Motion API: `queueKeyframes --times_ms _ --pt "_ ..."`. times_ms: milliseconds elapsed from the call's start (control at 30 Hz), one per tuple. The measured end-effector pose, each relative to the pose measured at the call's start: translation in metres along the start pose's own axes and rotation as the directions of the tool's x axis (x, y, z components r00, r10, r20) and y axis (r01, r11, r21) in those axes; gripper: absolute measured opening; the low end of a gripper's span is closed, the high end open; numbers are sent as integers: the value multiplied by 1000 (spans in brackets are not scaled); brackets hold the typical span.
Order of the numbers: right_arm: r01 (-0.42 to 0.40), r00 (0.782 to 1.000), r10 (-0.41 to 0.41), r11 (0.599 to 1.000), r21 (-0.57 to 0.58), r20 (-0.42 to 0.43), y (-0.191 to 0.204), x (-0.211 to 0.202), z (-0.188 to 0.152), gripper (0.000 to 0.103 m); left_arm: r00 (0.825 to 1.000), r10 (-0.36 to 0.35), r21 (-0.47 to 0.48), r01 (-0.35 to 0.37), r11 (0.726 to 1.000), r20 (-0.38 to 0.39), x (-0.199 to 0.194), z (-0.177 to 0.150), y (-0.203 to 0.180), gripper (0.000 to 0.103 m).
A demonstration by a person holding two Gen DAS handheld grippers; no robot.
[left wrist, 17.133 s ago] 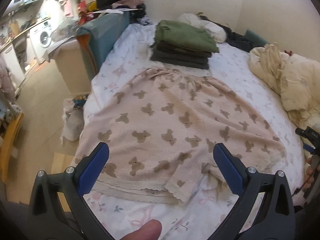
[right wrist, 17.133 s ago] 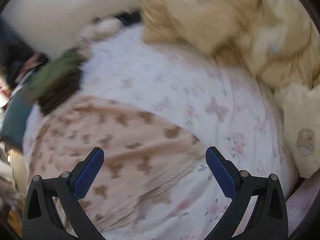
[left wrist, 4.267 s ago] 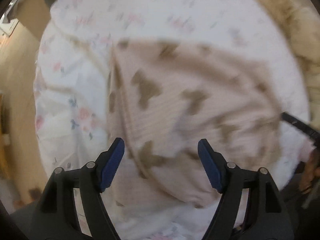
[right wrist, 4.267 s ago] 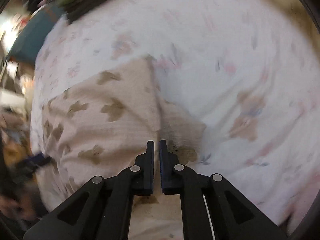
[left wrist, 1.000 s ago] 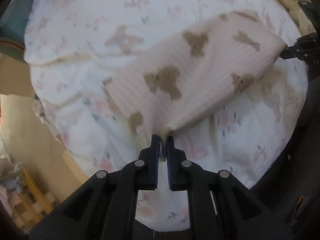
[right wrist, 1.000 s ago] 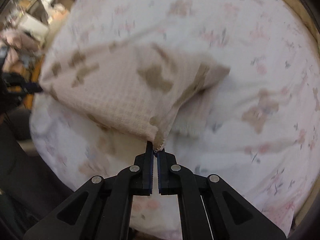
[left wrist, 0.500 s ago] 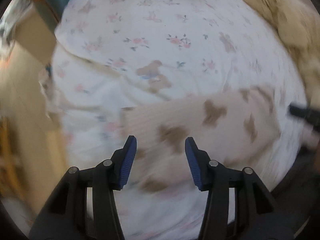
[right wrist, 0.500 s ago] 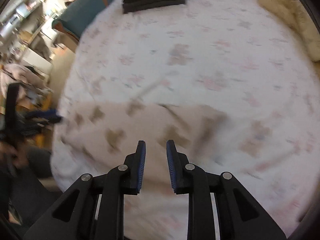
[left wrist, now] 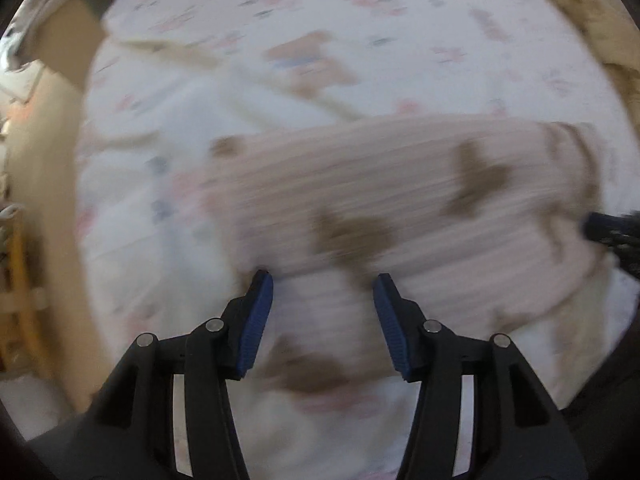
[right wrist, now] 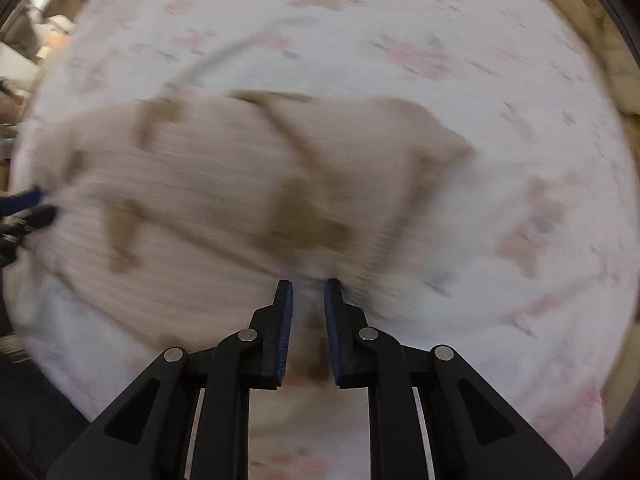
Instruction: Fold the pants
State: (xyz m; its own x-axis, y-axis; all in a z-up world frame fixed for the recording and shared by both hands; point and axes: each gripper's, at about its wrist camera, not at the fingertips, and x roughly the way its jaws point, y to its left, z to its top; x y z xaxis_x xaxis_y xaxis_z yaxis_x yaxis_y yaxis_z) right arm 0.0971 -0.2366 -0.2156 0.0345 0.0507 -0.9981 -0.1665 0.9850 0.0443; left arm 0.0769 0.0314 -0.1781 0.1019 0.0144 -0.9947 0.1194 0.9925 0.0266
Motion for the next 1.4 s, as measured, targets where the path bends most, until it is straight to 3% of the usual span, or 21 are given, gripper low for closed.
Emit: queueKeyframes --times_ms 67,100,167,200,267,333,433,467,533,633,767,833,900,967,1000,1033,1067,1200,1267,1300,1400 --pt "-31 999 30 999 44 13 -10 -10 -1 16 1000 15 -57 -15 998 -6 -6 -2 10 49" --pt "-43 998 41 998 55 37 -12 -18 -1 16 1000 -18 -99 19 995 18 -15 -3 17 48" --pt "-86 990 73 991 100 123 -21 -40 1 17 993 -44 -163 62 985 112 -34 -2 27 48" --pt "-115 979 93 986 119 180 -25 -50 3 22 984 -56 -179 87 980 172 -44 -1 28 48" --pt "-188 953 145 972 143 266 -29 -60 10 22 968 -92 -187 137 973 232 -48 7 26 48" --pt "-298 923 250 946 131 294 -25 -57 27 22 969 -112 -187 155 970 221 -36 15 17 48" --pt "-398 902 355 904 157 247 -17 -29 51 22 990 -65 -155 84 984 127 -5 26 6 48" --pt "-405 902 362 897 174 233 -16 -22 53 22 994 -57 -160 72 985 98 2 26 7 49" --pt "-350 930 310 910 221 199 -18 -8 55 17 994 -57 -175 73 982 91 2 22 8 50" --pt "-235 963 181 925 298 198 -46 -1 49 12 996 -42 -154 54 987 77 2 20 6 53" --pt "-149 980 79 901 408 184 -83 -10 30 6 996 -43 -159 54 986 72 0 17 8 54" --pt "-187 972 96 871 454 216 -97 -21 20 8 997 -35 -165 45 985 64 -5 9 13 53" --pt "-260 951 136 835 484 277 -112 -37 7 16 993 -45 -221 68 973 109 -27 2 26 56" --pt "-313 930 159 814 488 332 -122 -55 -5 27 980 -66 -268 116 956 188 -47 -3 39 82" --pt "-351 917 189 798 489 350 -128 -60 -14 57 975 -45 -300 112 947 220 -54 -6 47 103" --pt "-367 913 205 789 493 353 -130 -60 -17 87 971 -29 -330 108 938 237 -57 -9 54 103" --pt "-374 912 215 785 494 349 -129 -56 -20 94 972 -51 -355 132 926 230 -52 -11 62 103" --pt "-363 930 283 809 462 234 -112 -18 -19 94 974 -163 -437 216 873 155 -19 -23 76 102" --pt "-330 944 278 836 439 179 -100 -6 -21 94 977 -166 -402 207 892 135 -14 -25 68 102" --pt "-272 961 225 881 387 161 -87 -8 -19 94 981 -160 -359 191 914 114 -12 -22 59 102" --pt "-330 943 308 909 255 125 -51 -13 -19 80 980 -171 -288 193 938 99 -7 -22 39 101"
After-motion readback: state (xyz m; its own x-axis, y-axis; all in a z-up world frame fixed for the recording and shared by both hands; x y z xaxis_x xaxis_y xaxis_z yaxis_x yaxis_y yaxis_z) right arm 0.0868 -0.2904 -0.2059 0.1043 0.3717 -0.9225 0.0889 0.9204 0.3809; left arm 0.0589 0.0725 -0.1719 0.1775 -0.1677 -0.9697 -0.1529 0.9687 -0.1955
